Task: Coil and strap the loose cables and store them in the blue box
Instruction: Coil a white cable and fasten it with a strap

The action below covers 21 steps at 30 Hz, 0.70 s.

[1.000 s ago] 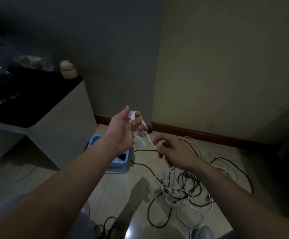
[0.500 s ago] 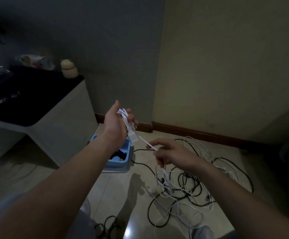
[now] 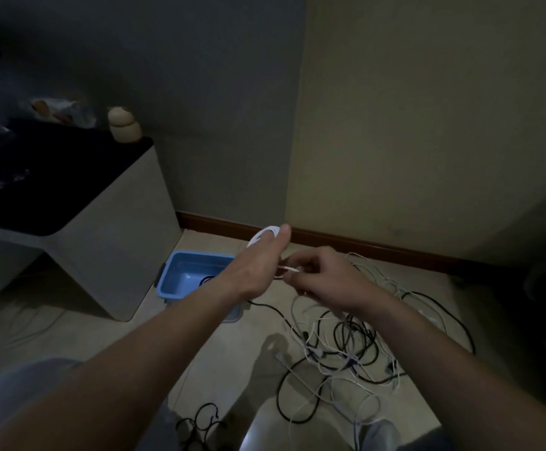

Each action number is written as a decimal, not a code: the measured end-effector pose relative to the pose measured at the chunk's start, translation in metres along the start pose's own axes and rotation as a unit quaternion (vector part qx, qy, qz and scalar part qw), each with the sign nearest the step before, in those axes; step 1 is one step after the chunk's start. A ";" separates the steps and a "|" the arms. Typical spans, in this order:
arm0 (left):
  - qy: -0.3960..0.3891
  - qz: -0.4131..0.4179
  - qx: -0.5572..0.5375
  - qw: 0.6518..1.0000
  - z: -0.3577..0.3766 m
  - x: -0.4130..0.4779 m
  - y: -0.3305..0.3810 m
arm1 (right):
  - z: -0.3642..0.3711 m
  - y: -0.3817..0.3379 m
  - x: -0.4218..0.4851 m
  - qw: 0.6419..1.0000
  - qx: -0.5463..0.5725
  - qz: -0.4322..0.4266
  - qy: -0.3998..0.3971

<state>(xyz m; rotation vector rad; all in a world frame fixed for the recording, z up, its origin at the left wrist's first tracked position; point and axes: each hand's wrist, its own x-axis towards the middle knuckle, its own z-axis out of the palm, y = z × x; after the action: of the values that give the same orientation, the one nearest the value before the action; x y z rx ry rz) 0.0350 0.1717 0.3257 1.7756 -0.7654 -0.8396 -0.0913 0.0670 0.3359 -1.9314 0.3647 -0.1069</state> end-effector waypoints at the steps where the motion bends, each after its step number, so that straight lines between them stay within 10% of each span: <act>1: -0.024 -0.018 0.009 1.000 0.000 0.000 0.000 | -0.002 0.001 0.001 1.000 -0.003 -0.001 0.026; 10: -0.192 -0.050 0.042 0.979 -0.013 -0.004 0.010 | -0.026 0.007 0.000 0.991 -0.068 -0.056 0.105; 21: -0.203 -0.043 0.104 0.973 -0.018 -0.011 0.022 | -0.035 0.020 0.002 0.960 -0.199 -0.016 0.196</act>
<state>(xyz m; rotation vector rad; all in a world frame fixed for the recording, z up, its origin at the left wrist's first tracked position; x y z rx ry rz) 0.0413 0.1826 0.3537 1.8541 -1.0799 -1.2414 -0.1019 0.0288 0.3304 -2.3150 0.6597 -0.4738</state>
